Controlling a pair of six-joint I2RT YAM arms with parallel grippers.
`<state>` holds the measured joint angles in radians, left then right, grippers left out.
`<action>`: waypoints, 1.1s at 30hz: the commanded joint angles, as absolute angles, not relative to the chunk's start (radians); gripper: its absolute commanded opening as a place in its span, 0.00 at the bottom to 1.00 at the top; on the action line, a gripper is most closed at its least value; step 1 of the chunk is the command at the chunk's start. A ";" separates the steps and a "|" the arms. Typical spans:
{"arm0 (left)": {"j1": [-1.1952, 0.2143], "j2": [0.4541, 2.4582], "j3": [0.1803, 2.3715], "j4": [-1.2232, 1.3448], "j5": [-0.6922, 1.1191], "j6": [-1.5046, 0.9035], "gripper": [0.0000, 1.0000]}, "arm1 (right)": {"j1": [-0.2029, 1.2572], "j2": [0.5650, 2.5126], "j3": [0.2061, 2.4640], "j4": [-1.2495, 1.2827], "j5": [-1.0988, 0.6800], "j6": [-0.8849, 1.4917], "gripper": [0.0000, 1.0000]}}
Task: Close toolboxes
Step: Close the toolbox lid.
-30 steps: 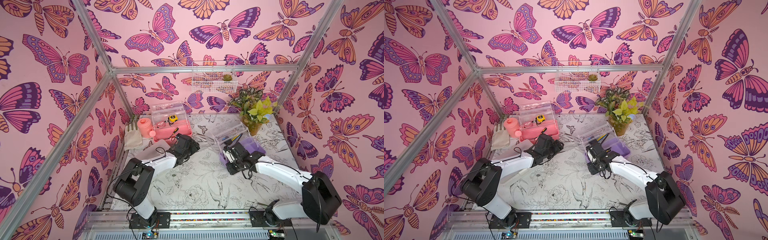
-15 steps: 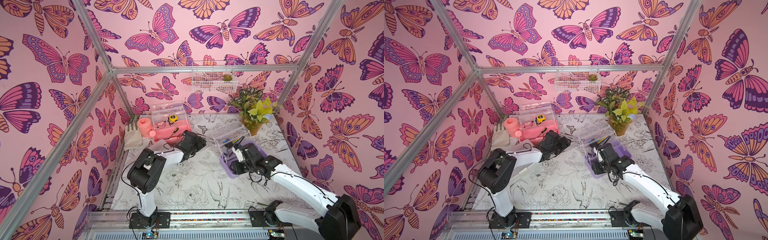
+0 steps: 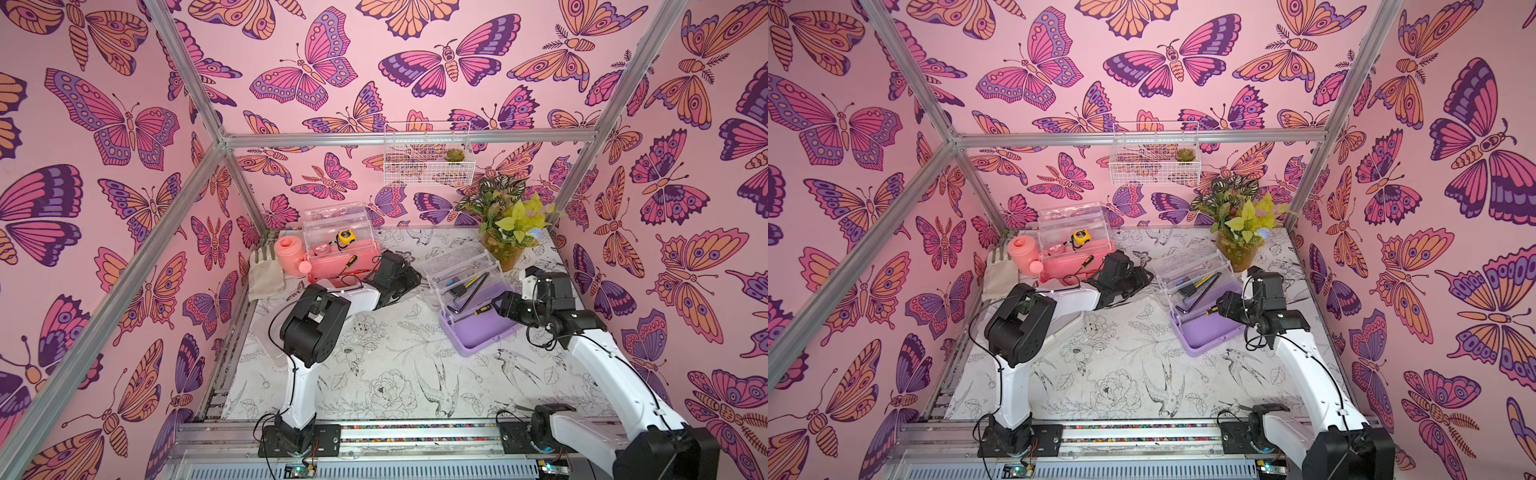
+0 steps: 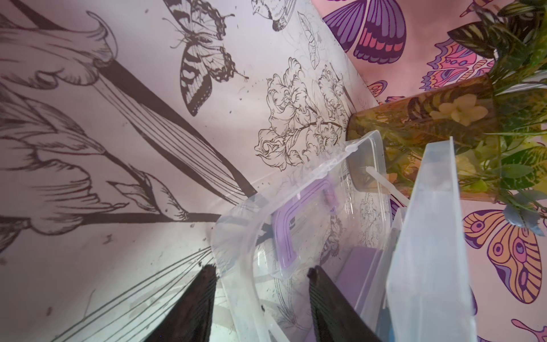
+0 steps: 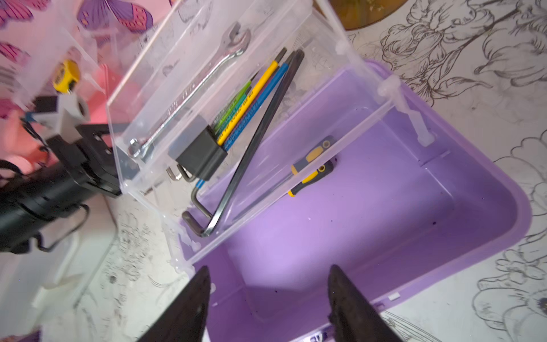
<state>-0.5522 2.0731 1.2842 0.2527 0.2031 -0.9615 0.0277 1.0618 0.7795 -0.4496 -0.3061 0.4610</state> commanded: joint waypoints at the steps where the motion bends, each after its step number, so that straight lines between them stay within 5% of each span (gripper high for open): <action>1: -0.555 2.113 1.321 0.192 0.210 -0.915 0.50 | -0.049 1.054 0.742 -0.366 -0.434 0.550 0.84; 3: -0.554 2.129 1.338 0.177 0.198 -0.897 0.49 | -0.088 1.049 0.723 -0.341 -0.465 0.573 1.00; 8: -0.553 2.164 1.387 0.149 0.183 -0.857 0.43 | -0.152 1.030 0.685 -0.337 -0.454 0.612 0.99; 15: -0.546 2.187 1.430 0.132 0.161 -0.793 0.22 | -0.210 0.999 0.617 -0.334 -0.441 0.622 1.00; 26: -0.549 2.118 1.381 0.134 0.130 -0.718 0.04 | -0.215 0.966 0.597 -0.472 -0.237 0.593 0.66; 33: -0.564 2.010 1.268 0.195 0.055 -0.686 0.00 | -0.214 0.944 0.581 -0.534 -0.168 0.575 0.63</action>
<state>-0.5575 2.0777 1.3121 0.1524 0.0772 -0.7223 -0.2096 0.9653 0.5842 -0.4751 -0.2321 0.5968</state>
